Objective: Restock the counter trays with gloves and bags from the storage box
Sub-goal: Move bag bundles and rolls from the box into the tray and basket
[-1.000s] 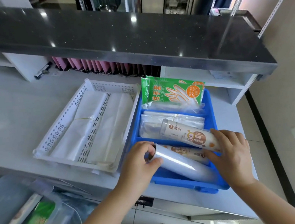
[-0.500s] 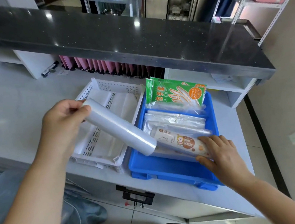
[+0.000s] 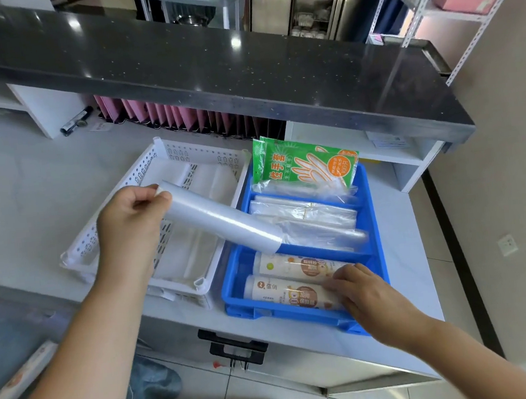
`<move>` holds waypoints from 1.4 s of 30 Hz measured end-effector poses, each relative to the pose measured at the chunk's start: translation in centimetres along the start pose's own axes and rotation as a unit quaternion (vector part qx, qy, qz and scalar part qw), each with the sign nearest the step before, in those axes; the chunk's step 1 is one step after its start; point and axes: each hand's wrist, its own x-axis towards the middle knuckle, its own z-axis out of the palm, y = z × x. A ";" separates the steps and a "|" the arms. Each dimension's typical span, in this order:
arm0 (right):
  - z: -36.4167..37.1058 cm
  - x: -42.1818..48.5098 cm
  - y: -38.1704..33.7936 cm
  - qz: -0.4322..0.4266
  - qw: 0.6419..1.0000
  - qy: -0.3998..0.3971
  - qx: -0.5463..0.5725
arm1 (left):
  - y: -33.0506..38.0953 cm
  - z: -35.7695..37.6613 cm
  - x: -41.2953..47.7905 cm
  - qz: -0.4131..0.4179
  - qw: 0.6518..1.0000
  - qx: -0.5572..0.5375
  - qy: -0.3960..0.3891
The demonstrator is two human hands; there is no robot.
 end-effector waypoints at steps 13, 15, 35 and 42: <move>-2.3 1.8 -0.2 0.076 0.988 0.129 -0.043 | -2.8 8.4 -6.6 -0.097 0.990 0.007 -0.103; -1.9 1.6 0.0 0.065 0.988 0.130 -0.044 | -3.4 8.3 -6.4 -0.089 0.985 0.063 -0.130; -1.9 2.7 -0.3 0.037 0.996 0.032 -0.070 | -4.4 7.5 -7.7 -0.040 0.844 0.386 -0.371; -3.6 9.9 -5.6 -0.056 0.996 0.054 -0.033 | -3.0 2.9 -7.6 -0.020 0.901 0.323 -0.291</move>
